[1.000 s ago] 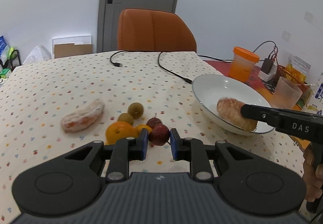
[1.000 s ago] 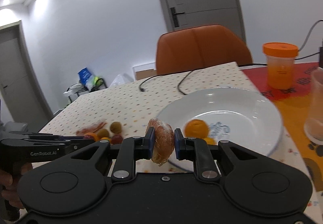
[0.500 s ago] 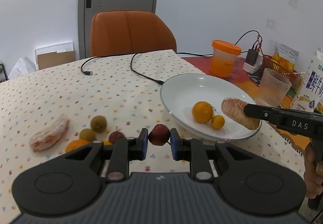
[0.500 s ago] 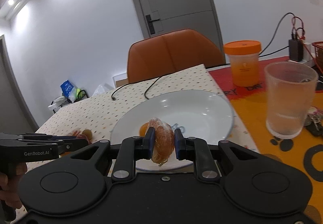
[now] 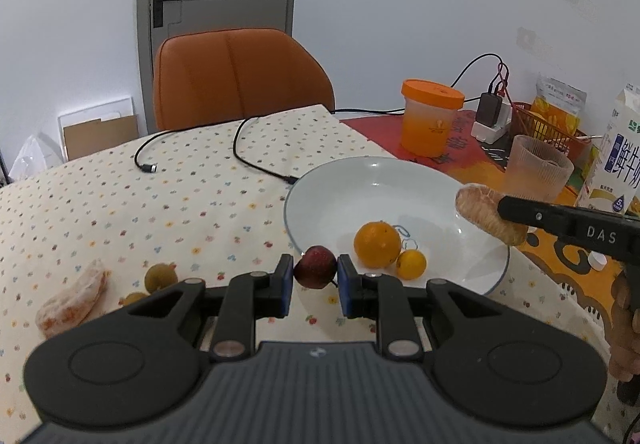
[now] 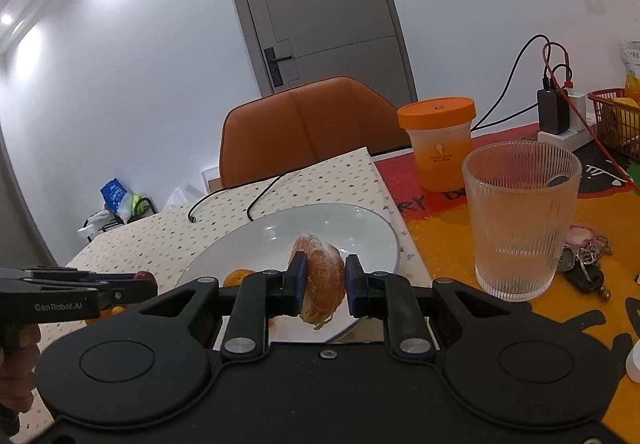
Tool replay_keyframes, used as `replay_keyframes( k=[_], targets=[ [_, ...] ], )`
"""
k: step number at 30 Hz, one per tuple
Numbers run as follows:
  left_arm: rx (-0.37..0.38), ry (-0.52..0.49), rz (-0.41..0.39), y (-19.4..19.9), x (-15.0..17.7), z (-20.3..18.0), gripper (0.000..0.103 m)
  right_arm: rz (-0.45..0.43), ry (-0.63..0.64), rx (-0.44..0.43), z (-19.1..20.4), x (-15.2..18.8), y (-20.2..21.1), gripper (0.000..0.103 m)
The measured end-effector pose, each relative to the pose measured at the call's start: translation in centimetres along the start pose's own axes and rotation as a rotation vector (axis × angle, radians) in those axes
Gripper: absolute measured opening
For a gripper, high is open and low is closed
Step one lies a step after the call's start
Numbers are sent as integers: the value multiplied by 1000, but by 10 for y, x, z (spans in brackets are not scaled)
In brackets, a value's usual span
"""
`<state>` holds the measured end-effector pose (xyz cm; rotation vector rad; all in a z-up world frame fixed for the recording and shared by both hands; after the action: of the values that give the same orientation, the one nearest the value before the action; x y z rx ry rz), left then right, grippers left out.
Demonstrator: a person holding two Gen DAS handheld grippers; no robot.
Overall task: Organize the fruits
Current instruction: 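Lower the peeled fruit into the bowl with the right tool while the left tool drops the plum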
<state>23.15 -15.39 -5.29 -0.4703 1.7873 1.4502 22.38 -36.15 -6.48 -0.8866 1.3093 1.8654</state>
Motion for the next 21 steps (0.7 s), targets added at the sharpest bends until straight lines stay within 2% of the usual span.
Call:
replay_keyframes(
  k=[1,2,3,5,8,14,15,21],
  targets=[
    [0,-2,-2,-1,-2,-1,22,4,-6,7,-1,0,-1,23],
    [0,-3,-3,-1,-3,-2,22,4,-13,24,-1,0,-2,33],
    [1,-4,-4,-2,-4,-3,22,0,-13,44,-2,0,-1,38],
    [5,-9,-6,-2,-6,-6,22,-20,-1,44,-1,0,4,56],
    [15,-18,-7,-4,-8,-12,22,-35,12,44,-1,1,11,62],
    [31,-14,-13,-5,-10,-19,22,-9,10,52,-4,9,13,64],
    [31,-12,-22,-4,-10,-19,25,-5,8,54,-3,11,13,64],
    [5,22,-2,-3,-5,-7,27,12,13,51,2,17,11,66]
  ],
)
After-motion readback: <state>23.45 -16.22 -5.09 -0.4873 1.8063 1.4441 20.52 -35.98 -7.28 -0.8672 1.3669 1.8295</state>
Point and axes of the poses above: each gripper's, at about its wrist camera, not at the fingertips, and y roughly against the way its jaws point, z to its left, x to its underside, the point moved 6 cm from there along -y, roughly the way its jaws point, and after that the axes turned 7 degrees about z, right-handed, at the moved point
